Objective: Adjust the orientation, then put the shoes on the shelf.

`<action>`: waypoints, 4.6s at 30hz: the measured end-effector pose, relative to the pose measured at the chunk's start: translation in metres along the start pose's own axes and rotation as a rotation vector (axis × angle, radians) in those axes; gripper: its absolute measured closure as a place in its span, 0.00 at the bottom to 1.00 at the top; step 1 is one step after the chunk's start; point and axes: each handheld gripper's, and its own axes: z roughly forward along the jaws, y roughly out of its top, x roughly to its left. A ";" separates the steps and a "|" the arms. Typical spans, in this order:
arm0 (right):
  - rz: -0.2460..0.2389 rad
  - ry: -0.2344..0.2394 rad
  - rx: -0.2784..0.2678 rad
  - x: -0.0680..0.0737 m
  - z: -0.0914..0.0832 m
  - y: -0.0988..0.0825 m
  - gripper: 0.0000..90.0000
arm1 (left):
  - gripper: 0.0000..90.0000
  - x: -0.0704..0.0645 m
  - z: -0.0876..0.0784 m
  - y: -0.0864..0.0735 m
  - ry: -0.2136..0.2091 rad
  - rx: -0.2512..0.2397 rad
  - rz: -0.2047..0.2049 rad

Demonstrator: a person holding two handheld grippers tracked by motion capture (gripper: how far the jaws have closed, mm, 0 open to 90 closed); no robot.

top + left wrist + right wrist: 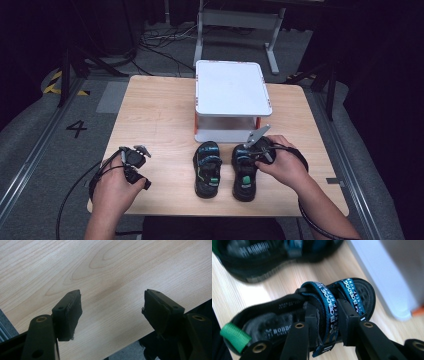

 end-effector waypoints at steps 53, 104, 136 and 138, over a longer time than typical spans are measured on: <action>0.454 -0.035 0.071 0.060 0.001 0.048 0.51 | 0.32 -0.006 -0.002 0.057 -0.042 -0.025 0.127; 0.729 -0.182 -0.087 -0.033 0.011 0.061 0.94 | 0.33 -0.004 -0.004 0.058 -0.060 -0.041 0.122; 0.801 -0.385 -0.307 -0.048 0.067 0.069 0.79 | 0.33 -0.001 -0.006 0.057 -0.062 -0.051 0.131; 0.751 -0.345 -0.313 -0.044 0.068 0.071 0.61 | 0.33 -0.001 -0.004 0.057 -0.066 -0.046 0.123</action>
